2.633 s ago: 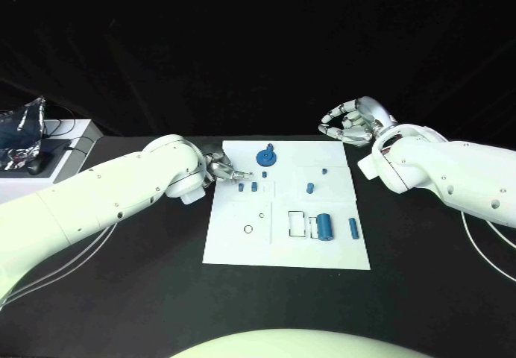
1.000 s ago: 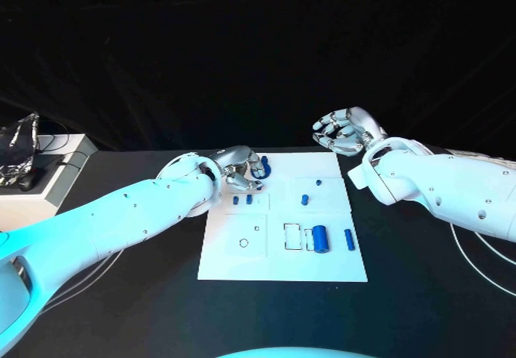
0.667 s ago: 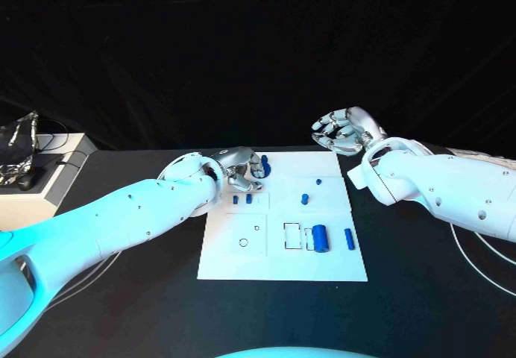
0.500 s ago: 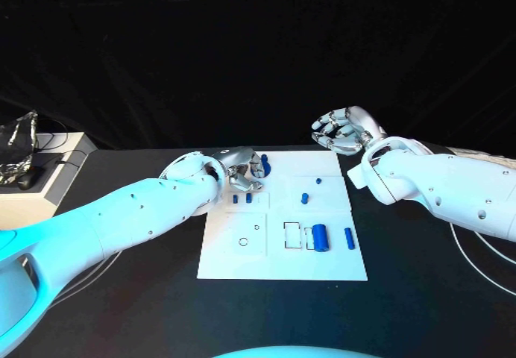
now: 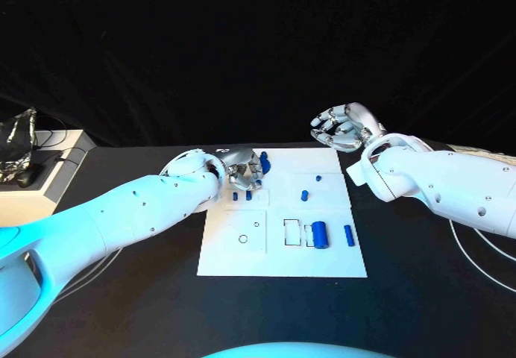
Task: Assemble the parts on the task board
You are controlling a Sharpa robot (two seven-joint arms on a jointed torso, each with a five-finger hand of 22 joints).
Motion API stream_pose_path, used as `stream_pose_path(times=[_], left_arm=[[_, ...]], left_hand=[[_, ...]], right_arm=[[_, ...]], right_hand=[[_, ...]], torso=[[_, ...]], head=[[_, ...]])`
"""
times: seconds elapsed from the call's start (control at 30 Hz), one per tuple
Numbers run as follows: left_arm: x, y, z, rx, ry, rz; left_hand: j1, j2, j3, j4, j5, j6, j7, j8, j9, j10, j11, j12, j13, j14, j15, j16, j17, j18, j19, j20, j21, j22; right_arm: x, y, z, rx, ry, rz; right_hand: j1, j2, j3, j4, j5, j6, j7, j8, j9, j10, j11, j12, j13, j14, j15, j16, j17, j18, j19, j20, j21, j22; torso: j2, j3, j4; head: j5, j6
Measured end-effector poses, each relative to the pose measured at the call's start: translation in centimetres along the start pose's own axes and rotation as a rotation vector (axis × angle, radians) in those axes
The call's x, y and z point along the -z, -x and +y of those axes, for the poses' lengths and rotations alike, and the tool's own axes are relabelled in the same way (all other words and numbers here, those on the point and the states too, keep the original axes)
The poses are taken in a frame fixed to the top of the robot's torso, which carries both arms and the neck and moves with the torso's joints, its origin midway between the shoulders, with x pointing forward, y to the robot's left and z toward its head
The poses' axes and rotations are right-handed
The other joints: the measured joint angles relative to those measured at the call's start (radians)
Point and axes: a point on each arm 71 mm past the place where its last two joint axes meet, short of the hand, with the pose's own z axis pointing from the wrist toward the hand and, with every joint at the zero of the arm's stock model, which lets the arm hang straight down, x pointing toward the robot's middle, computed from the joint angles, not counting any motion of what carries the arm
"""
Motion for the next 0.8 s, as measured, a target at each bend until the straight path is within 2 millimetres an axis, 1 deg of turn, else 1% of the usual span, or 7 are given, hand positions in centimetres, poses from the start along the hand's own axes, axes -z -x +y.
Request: stream_pose_path(times=[0.27,0.3,0.37,0.6,0.7,0.73,0.8], left_arm=[[-0.13,-0.14,-0.15,0.001,-0.001,0.012],[-0.15,-0.16,-0.16,0.001,-0.001,0.013],[-0.16,-0.17,-0.16,0.001,-0.001,0.014],[-0.2,-0.22,-0.05,0.001,0.005,0.02],[-0.25,-0.24,-0.02,0.001,0.008,0.023],[-0.27,-0.21,-0.03,0.001,0.009,0.023],[-0.34,-0.19,-0.04,0.001,0.011,0.024]], left_hand=[[0.0,0.0,0.0,0.0,0.0,0.003,-0.002,-0.006,-0.001,0.015,-0.007,0.0,-0.001,0.004,-0.004,0.007,0.007,0.0,0.007,0.0,0.008,0.01],[0.001,0.001,0.0,0.0,0.0,0.007,0.0,-0.006,-0.001,0.018,-0.003,0.0,-0.001,0.004,-0.004,0.01,0.007,0.0,0.007,0.0,0.012,0.012],[0.007,0.007,0.005,-0.005,0.0,0.007,0.0,-0.012,-0.002,0.023,-0.009,0.0,-0.001,0.004,-0.004,0.01,0.007,0.0,0.011,-0.004,0.014,0.015],[0.016,0.016,0.021,-0.01,0.0,0.011,0.004,-0.017,-0.002,0.045,-0.012,-0.006,-0.004,0.01,-0.01,0.014,0.007,0.0,0.015,-0.008,0.026,0.026],[0.03,0.03,0.038,-0.018,-0.005,0.018,0.011,-0.022,-0.003,0.059,-0.015,-0.013,-0.007,0.011,-0.011,0.019,0.006,0.0,0.018,-0.011,0.029,0.03],[0.032,0.032,0.043,-0.02,-0.008,0.018,0.011,-0.022,-0.003,0.061,-0.018,-0.015,-0.007,0.011,-0.011,0.019,0.006,0.0,0.02,-0.013,0.032,0.032],[0.039,0.031,0.052,-0.027,-0.008,0.021,0.007,-0.029,-0.003,0.064,-0.016,-0.018,-0.008,0.011,-0.011,0.019,0.003,0.0,0.02,-0.013,0.034,0.034]], right_arm=[[0.03,0.06,-0.01,0.001,0.0,-0.001],[0.03,0.06,-0.01,0.001,0.0,-0.001],[0.03,0.06,0.0,0.001,0.0,0.0],[0.04,0.07,0.01,0.001,0.0,0.0],[0.05,0.06,0.02,0.001,0.001,0.0],[0.05,0.06,0.02,0.001,0.001,0.0],[0.06,0.04,0.04,0.001,0.001,0.001]], right_hand=[[0.0,0.0,-0.003,-0.003,0.0,0.0,0.0,0.0,0.0,0.0,0.0,-0.004,-0.002,0.0,0.0,0.0,0.0,0.0,0.0,0.0,0.0,0.0],[0.0,0.0,-0.003,-0.003,0.0,0.0,0.0,0.0,0.0,0.0,0.0,-0.004,-0.002,0.0,0.0,0.0,0.0,0.0,0.0,0.0,0.0,0.0],[0.0,0.0,-0.003,-0.003,0.0,0.0,0.0,0.0,0.0,0.0,0.0,-0.004,-0.002,0.0,0.0,0.0,0.0,0.0,0.0,0.0,0.0,0.0],[0.0,0.0,-0.003,-0.003,0.0,0.0,0.0,0.0,0.0,0.0,0.0,-0.004,-0.002,0.0,0.0,0.0,0.0,0.0,0.0,0.0,0.0,0.001],[0.0,0.0,-0.003,-0.003,0.0,0.0,0.0,0.0,0.0,0.0,0.0,-0.004,-0.002,0.0,0.0,0.0,0.0,0.0,0.0,0.0,0.0,0.001],[0.0,0.0,-0.003,-0.003,0.0,0.0,0.0,0.0,0.0,0.0,0.0,-0.004,-0.003,0.0,0.0,0.0,0.0,0.0,0.0,0.0,0.0,0.001],[0.0,0.0,-0.003,-0.003,0.0,0.0,0.0,0.0,0.0,0.0,0.0,-0.004,-0.004,0.0,0.0,0.0,0.0,0.0,0.0,0.0,0.0,0.001]], torso=[[0.0,0.0003,0.0004],[0.0,0.0005,0.0005],[-0.001,0.0008,0.0007],[-0.001,0.0009,0.0008],[-0.001,0.0009,0.0007],[-0.001,0.0009,0.0007],[-0.001,0.001,0.0005]], head=[[-0.002,-0.002],[-0.003,-0.003],[-0.003,-0.003],[-0.004,-0.002],[-0.004,-0.002],[-0.004,-0.002],[-0.004,-0.002]])
